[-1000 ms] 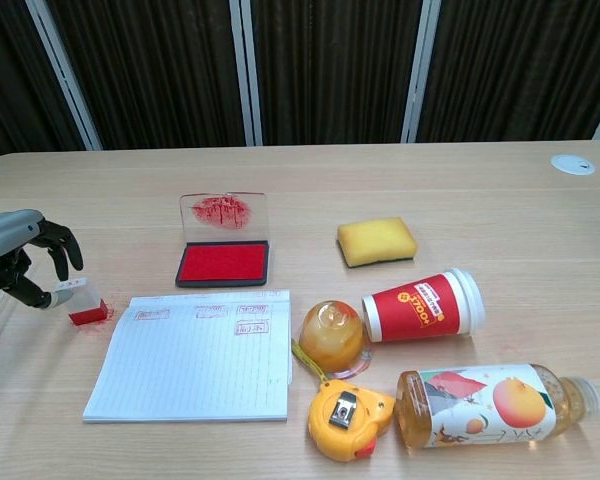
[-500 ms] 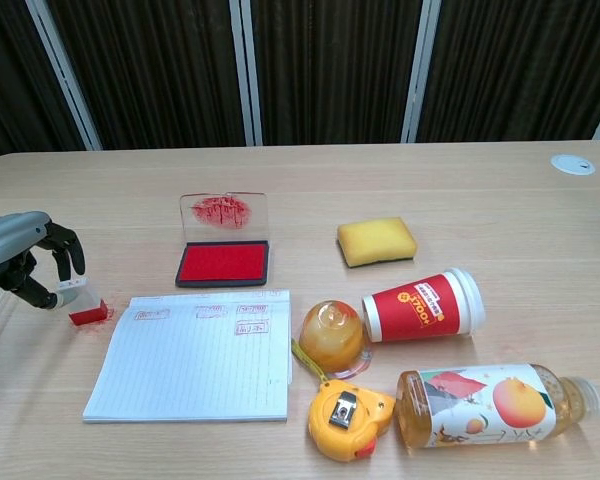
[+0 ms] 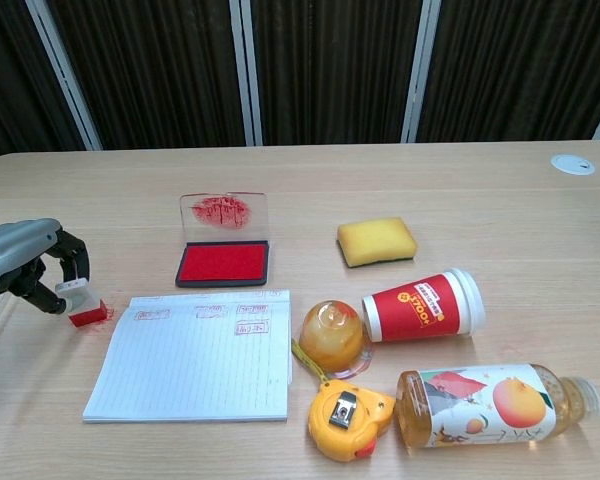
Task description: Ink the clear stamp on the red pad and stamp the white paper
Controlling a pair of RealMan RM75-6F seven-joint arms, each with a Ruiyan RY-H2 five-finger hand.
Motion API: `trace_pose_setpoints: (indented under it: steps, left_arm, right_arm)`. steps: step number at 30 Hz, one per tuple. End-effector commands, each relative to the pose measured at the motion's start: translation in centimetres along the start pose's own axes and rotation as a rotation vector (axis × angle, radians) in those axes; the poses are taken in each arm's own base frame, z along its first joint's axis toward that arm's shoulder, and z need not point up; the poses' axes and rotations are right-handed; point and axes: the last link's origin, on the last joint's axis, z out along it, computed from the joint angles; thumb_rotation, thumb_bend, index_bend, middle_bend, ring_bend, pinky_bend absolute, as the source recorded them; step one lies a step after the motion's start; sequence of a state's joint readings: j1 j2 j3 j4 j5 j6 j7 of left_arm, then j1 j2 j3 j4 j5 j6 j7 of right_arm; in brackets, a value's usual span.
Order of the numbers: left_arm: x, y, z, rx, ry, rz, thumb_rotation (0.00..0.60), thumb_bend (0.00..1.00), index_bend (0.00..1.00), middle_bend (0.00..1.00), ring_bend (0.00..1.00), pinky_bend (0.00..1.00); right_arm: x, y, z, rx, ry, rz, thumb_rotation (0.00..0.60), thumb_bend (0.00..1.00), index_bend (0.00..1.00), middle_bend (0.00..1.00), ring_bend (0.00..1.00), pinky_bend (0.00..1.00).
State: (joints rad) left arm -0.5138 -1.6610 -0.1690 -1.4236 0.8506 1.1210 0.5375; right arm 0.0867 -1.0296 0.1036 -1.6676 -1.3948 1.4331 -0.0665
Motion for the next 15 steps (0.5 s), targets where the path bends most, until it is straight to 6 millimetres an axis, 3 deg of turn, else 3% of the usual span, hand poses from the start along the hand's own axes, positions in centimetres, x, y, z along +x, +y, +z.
trace_pose_setpoints:
  steps: [1, 9, 15]
  left_arm:
    - [0.0, 0.0, 0.1, 0.000, 0.001, 0.004, 0.600, 0.30, 0.50, 0.51, 0.84, 0.83]
    - [0.2, -0.1, 0.2, -0.001, -0.003, -0.012, 0.600, 0.35, 0.54, 0.53, 0.84, 0.83]
    - [1.6, 0.1, 0.0, -0.027, -0.013, -0.080, 0.600, 0.39, 0.54, 0.53, 0.84, 0.83]
  right_arm:
    - [0.0, 0.0, 0.0, -0.001, 0.000, -0.001, 0.600, 0.00, 0.00, 0.00, 0.00, 0.00]
    - [0.0, 0.1, 0.1, -0.005, -0.001, -0.001, 0.600, 0.00, 0.00, 0.00, 0.00, 0.00]
    - [-0.1, 0.2, 0.1, -0.009, -0.003, -0.005, 0.600, 0.00, 0.00, 0.00, 0.00, 0.00]
